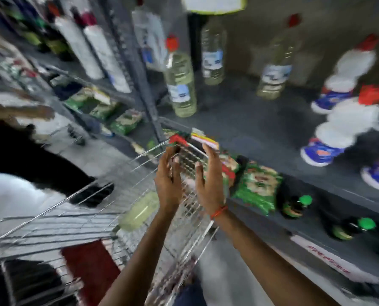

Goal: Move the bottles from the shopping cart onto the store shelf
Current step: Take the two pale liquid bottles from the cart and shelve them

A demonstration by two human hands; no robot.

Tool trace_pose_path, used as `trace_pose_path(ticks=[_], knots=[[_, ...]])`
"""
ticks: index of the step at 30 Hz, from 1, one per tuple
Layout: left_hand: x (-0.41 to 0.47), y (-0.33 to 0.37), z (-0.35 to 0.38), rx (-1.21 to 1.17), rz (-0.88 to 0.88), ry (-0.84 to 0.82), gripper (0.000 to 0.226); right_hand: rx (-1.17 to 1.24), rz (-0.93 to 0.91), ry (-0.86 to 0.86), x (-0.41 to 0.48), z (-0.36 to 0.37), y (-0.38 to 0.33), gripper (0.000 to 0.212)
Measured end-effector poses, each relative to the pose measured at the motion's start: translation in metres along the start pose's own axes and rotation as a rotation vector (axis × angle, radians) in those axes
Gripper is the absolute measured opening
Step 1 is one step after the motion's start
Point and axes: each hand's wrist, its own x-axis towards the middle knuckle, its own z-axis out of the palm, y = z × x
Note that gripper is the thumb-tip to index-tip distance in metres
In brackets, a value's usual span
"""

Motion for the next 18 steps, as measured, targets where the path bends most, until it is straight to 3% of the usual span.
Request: trace_pose_path(ticks=[5,12,18], knots=[[0.037,-0.11,-0.081,0.045,-0.319,0.105,0.033,-0.032,0.226,-0.298,-0.014,0.137,0.031,0.051],[0.024,-0.24,-0.125,0.247,-0.689,0.081,0.03,-0.162,0.541,-0.561,-0.042,0.236,0.09,0.051],[-0.001,-0.344,-0.133,0.338,-1.013,0.034,0.059,-0.054,1.039,-0.606,-0.062,0.298,0.162,0.06]])
